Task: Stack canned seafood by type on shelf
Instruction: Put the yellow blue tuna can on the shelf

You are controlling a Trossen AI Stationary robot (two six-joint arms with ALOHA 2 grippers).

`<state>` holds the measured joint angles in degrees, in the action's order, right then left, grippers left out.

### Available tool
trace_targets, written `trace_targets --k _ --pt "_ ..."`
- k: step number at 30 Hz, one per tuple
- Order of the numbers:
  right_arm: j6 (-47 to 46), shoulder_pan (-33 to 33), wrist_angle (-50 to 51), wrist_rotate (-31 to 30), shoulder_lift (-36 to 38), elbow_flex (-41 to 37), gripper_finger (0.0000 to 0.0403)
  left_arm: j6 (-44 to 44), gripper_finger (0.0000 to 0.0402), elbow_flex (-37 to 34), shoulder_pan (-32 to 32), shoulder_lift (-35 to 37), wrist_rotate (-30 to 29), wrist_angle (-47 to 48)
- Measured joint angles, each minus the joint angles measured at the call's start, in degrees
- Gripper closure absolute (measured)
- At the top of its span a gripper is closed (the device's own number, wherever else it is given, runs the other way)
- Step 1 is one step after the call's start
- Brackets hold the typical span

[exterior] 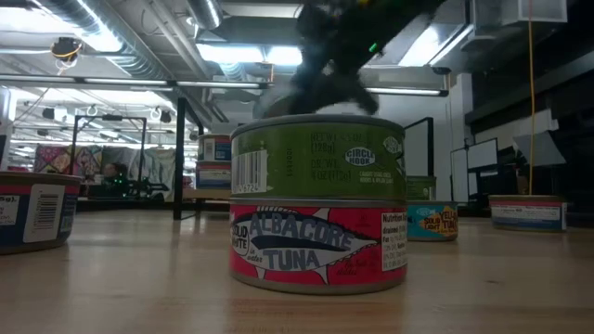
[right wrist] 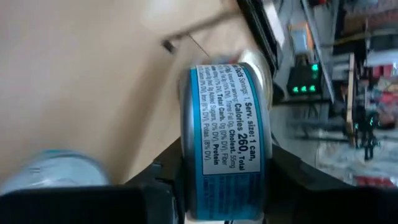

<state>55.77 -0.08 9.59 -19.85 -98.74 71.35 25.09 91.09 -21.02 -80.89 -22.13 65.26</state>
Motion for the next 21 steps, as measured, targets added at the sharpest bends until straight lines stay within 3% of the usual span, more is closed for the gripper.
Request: trace_targets --k 9,15,21 --pt "0.1 -7.0 -5.1 1.0 -7.0 -0.1 0.0253 -0.8 0.0125 -1.8 0.0 -0.2 0.0 -0.3" --pt "0.1 -7.5 -9.9 1.7 -9.9 0.0 0.0261 -0.8 0.0125 -1.9 0.0 -0.2 0.0 -0.4" --pt "0.2 -7.5 -8.0 2.1 -10.3 0.0 0.0238 -0.8 0.0125 -1.9 0.0 -0.2 0.0 -0.4"
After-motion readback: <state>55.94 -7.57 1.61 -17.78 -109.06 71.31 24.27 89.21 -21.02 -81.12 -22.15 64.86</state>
